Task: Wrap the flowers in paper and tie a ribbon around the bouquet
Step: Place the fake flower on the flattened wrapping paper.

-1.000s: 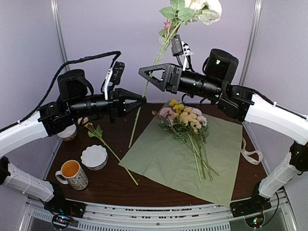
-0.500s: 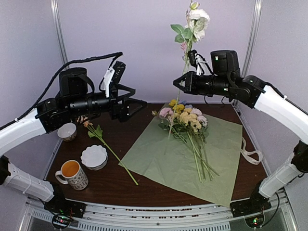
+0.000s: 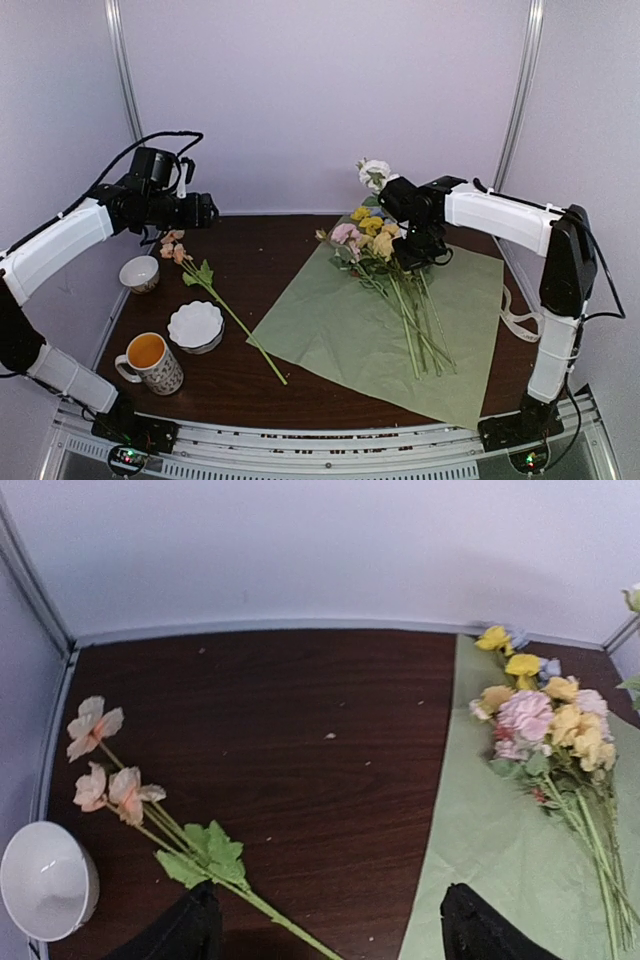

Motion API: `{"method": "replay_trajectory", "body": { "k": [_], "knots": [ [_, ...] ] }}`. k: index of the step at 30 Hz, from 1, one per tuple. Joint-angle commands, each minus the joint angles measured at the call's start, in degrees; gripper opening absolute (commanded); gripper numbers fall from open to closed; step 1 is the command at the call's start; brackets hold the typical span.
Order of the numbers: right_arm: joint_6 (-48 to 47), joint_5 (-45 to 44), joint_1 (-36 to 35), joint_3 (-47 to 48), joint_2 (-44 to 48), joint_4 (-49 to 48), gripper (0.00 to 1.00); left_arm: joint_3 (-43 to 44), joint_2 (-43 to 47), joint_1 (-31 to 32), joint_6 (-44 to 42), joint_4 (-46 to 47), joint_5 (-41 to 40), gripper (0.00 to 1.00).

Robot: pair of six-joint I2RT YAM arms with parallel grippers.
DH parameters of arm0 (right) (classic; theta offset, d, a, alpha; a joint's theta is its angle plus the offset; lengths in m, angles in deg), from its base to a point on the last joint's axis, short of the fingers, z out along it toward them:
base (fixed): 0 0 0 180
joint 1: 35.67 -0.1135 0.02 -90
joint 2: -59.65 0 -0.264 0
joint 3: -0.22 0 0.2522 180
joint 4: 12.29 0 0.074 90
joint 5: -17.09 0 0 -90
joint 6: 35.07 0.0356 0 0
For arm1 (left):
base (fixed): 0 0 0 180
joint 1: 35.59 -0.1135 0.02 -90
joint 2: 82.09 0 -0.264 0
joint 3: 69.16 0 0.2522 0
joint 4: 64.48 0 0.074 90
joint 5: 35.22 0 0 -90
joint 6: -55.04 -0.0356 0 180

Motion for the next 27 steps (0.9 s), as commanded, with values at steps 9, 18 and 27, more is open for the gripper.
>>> {"method": "replay_trajectory", "body": {
  "k": [9,18,27],
  "knots": [
    [1.15,-5.16,2.85,8.09,-11.75,-0.48,0.39,-0.43,-18.58,-16.61,5.19,-3.87,3.64,0.86],
    [0.44,-0.90,2.85,2.58,-6.70,-2.86,0.47,2.80,-31.10,-20.45,5.65,-3.53,5.81,0.92],
    [0.50,3.45,2.71,-6.59,1.68,-7.63,0.47,10.10,-38.89,-20.87,5.82,-3.88,9.49,0.83]
  ]
}}
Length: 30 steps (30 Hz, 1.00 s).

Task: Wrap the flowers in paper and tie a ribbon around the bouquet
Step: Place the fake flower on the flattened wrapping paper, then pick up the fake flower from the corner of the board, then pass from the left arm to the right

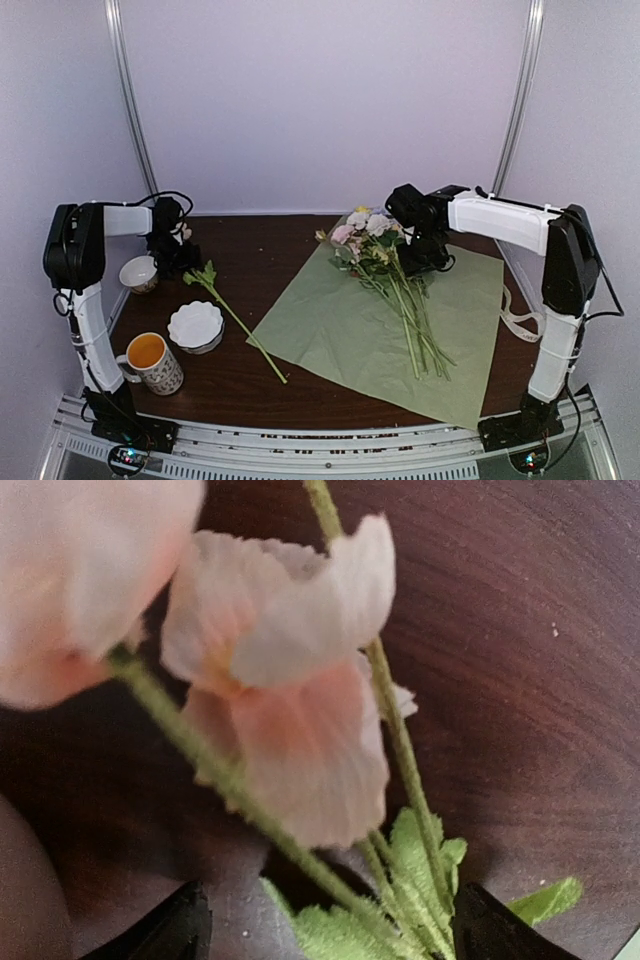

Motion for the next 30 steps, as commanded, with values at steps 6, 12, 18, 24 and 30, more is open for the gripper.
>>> {"method": "replay_trajectory", "body": {
  "k": [6,12,18,24,30],
  "knots": [
    [0.52,2.49,-0.08,-6.39,6.90,-3.94,0.47,7.20,-4.45,-0.40,0.38,0.30,7.33,0.40],
    [0.70,3.58,-0.38,-8.14,10.43,-4.24,0.47,-0.53,2.89,-0.60,5.19,12.28,12.17,0.00],
    [-2.08,7.09,-2.63,-7.60,15.91,-7.07,0.47,-6.28,19.41,1.85,5.04,31.21,18.26,0.00],
    [-6.13,29.56,-8.58,-13.74,26.82,-28.86,0.53,-7.98,29.31,9.79,5.79,48.16,29.49,0.00],
    [-1.64,40.24,-16.72,-15.77,28.54,-54.72,0.65,-9.31,33.75,23.82,10.09,64.19,37.45,0.00]
  ]
}}
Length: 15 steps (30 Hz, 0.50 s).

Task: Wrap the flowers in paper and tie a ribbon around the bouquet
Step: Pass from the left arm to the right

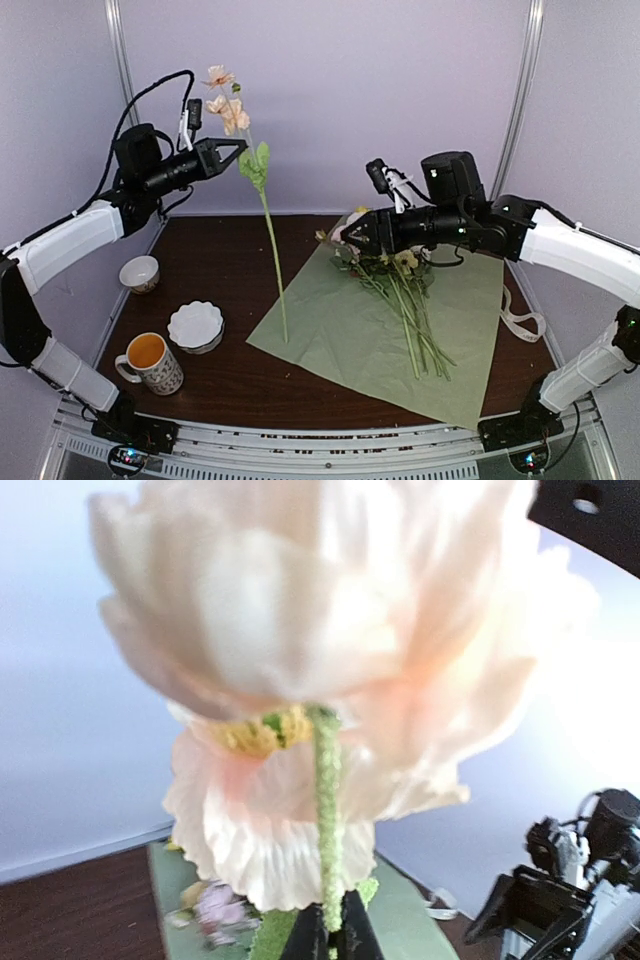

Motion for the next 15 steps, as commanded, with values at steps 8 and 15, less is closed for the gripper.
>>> {"method": "replay_trajectory", "body": {
  "k": [8,15],
  "knots": [
    [2.22,1.38,-7.27,7.32,-5.12,-20.15,0.68,3.48,3.31,20.31,-2.60,13.47,10.13,0.00],
    [3.93,-0.87,-7.02,5.38,-3.03,-19.72,0.00,3.60,2.71,21.01,-2.28,11.07,8.45,0.00]
  ]
}}
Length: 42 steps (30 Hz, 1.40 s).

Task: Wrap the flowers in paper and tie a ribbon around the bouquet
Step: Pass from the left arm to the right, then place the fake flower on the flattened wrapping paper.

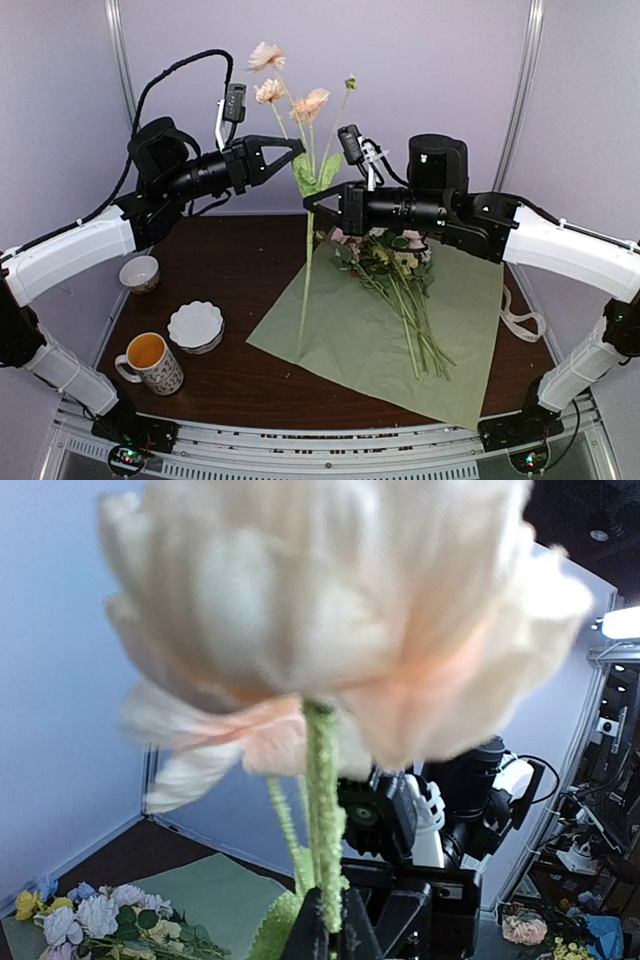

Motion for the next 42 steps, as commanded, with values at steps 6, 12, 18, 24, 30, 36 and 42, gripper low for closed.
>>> {"method": "replay_trajectory", "body": {
  "k": [6,12,18,24,30,36,42],
  "knots": [
    [1.24,-18.45,7.69,5.99,2.50,29.01,0.00,12.91,-0.40,0.00,-12.24,-35.10,-20.58,0.65],
    [-1.04,-29.90,15.30,11.04,-6.16,48.21,0.00,20.58,-7.53,-0.26,-23.47,-70.97,-39.97,0.72],
    [-2.64,-31.55,17.54,19.23,-18.74,48.92,0.04,17.89,-14.37,-0.17,-25.67,-85.92,-50.03,0.74],
    [-1.82,-32.13,19.99,26.70,-32.75,48.40,0.28,10.66,-15.05,-0.17,-28.41,-84.06,-50.60,0.83],
    [0.88,-33.86,20.14,29.66,-34.05,54.00,0.50,8.10,-19.30,-0.17,-29.04,-84.55,-52.35,0.84],
    [2.90,-31.60,19.10,12.53,-17.13,49.24,0.59,5.99,-19.99,-0.17,-30.40,-82.95,-49.54,0.84],
    [8.20,-28.51,18.86,-8.55,-3.07,48.73,0.63,5.30,-20.54,-0.02,-31.18,-82.43,-48.28,0.85]
  ]
}}
